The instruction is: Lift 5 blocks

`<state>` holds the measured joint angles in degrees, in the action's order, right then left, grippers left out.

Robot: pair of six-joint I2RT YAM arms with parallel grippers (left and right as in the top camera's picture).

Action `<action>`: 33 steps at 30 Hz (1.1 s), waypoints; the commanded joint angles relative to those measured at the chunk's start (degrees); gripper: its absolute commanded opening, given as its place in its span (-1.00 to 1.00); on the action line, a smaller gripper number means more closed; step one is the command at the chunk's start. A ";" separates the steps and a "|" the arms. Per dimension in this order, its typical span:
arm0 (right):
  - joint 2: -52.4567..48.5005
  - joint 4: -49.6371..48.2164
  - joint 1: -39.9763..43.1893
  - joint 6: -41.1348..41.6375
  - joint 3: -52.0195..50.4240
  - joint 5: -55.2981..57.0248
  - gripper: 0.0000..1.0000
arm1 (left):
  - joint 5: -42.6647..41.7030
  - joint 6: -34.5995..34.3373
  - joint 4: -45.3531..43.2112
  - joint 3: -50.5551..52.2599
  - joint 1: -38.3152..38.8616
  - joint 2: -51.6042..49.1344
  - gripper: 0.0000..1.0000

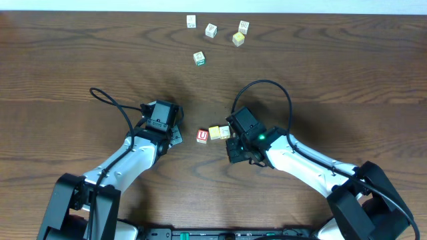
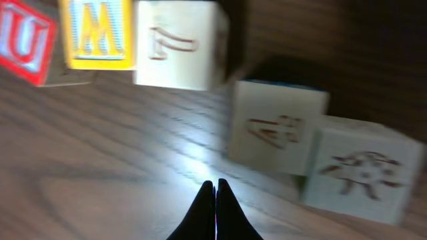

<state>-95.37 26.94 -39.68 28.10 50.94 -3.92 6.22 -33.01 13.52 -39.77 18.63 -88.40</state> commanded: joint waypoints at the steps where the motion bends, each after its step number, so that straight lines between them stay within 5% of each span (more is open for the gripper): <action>1: 0.59 0.39 -0.44 0.55 -0.22 4.39 -0.98 | 0.85 -0.26 0.15 -0.31 -0.24 0.07 -0.86; 33: 1.62 -2.56 0.70 0.13 -0.20 5.07 -0.98 | 0.85 -0.26 0.15 -0.31 -0.24 0.07 -0.86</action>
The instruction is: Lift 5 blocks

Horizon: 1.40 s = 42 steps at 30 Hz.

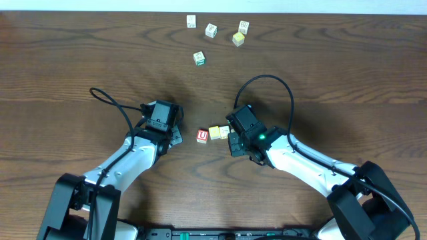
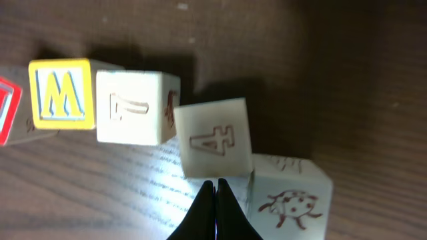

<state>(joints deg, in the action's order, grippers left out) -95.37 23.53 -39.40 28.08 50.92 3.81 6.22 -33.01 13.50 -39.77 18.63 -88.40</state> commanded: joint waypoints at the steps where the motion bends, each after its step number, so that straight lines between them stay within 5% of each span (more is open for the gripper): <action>1: 2.47 1.57 0.39 0.15 -0.17 -2.80 -0.98 | 0.87 -0.26 0.17 -0.31 -0.24 0.07 -0.86; 11: 9.07 8.48 0.42 0.17 -0.17 0.31 -0.98 | 0.87 -0.26 0.15 -0.31 -0.24 0.07 -0.85; 42: 0.44 9.40 0.46 4.15 -0.74 4.28 -0.98 | 0.85 -0.26 0.15 -0.31 -0.24 0.07 -0.86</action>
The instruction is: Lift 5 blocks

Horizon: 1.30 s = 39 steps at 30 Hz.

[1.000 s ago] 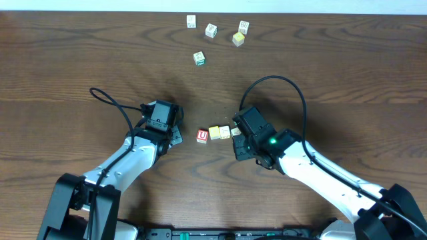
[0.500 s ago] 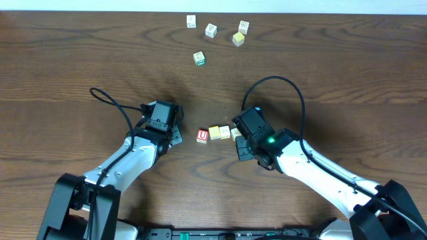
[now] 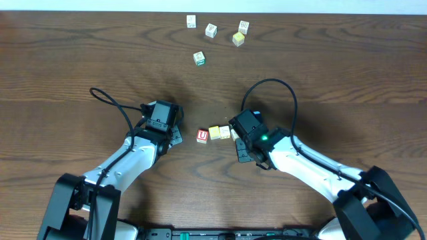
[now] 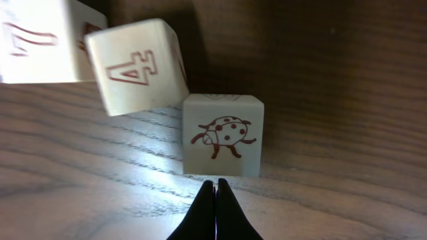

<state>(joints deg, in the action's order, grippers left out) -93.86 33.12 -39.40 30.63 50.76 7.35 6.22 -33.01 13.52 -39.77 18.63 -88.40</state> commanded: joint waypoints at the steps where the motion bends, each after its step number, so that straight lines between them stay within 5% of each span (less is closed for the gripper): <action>1: -1.55 -0.31 0.46 1.64 -0.59 0.76 -0.98 | 0.87 -0.26 0.13 -0.31 -0.24 0.07 -0.86; 23: -3.65 -7.19 1.05 -0.07 -0.59 1.20 -0.98 | 0.87 -0.26 0.13 -0.31 -0.24 0.07 -0.86; 39: -3.10 1.01 1.60 2.82 -0.57 0.74 -0.97 | 0.87 -0.26 0.15 -0.31 -0.24 0.07 -0.86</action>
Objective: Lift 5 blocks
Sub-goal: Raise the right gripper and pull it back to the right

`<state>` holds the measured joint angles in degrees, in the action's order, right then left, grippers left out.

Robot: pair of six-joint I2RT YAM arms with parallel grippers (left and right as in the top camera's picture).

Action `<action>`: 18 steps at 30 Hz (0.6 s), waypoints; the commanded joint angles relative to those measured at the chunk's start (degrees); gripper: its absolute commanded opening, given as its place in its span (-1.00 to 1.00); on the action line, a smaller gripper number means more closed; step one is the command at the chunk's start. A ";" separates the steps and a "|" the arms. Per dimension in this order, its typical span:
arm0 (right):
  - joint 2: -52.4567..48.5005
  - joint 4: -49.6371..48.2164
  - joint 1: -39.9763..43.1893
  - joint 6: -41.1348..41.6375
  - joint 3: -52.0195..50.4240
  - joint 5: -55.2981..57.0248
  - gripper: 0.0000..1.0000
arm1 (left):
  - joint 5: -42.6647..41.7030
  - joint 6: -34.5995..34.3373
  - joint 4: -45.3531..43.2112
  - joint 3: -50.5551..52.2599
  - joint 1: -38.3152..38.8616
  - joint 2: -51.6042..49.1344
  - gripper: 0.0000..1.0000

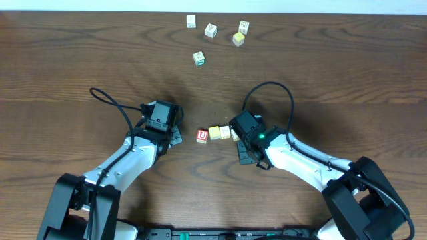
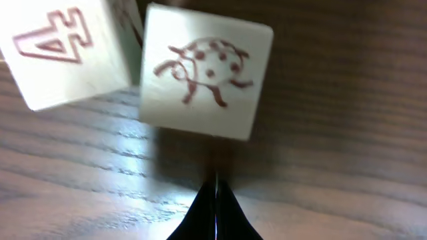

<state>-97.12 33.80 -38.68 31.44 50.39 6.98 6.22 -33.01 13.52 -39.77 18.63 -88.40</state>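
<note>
A pale block with a red ladybug drawing point(image 2: 205, 80) fills the upper middle of the right wrist view, slightly turned, with a dark shadow along its near edge. A pale "4" block point(image 2: 60, 47) touches its left side. My right gripper point(image 2: 215, 185) is shut with nothing in it, its tips just short of the ladybug block. In the overhead view a red "U" block point(image 1: 202, 136), a yellow block point(image 1: 215, 132) and a pale block point(image 1: 225, 132) lie in a row left of the right arm point(image 1: 248, 130). The left gripper point(image 1: 172, 137) rests left of that row; its jaws are hidden.
Several more small blocks lie at the far edge of the dark wooden table point(image 1: 333, 73): a green-edged one point(image 1: 199, 59), two white ones point(image 1: 191, 21) point(image 1: 211, 30), a yellow one point(image 1: 238, 39) and another white one point(image 1: 243, 27).
The shut right gripper has come closer to the ladybug block, which now looks larger, slightly turned and against the "4" block. The left arm has not moved.
The shut right gripper first faced the row of U, W and 7 blocks, with the "4" and ladybug blocks to the right. Then the "4" block stood turned against the "7". Then the ladybug block lay straight ahead of the tips, and now closer still.
</note>
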 commanded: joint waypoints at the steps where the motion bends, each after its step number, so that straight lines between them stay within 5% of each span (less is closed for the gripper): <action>1: 0.15 0.17 1.27 1.99 -0.20 1.49 -0.97 | 0.87 -0.26 0.15 -0.31 -0.24 0.07 -0.86; 18: 0.15 -7.61 10.16 -1.92 -0.20 -2.58 -0.98 | 0.87 -0.26 0.15 -0.31 -0.24 0.07 -0.86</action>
<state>-97.12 26.87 -28.99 30.76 50.39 6.79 6.22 -33.01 13.52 -39.77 18.63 -88.40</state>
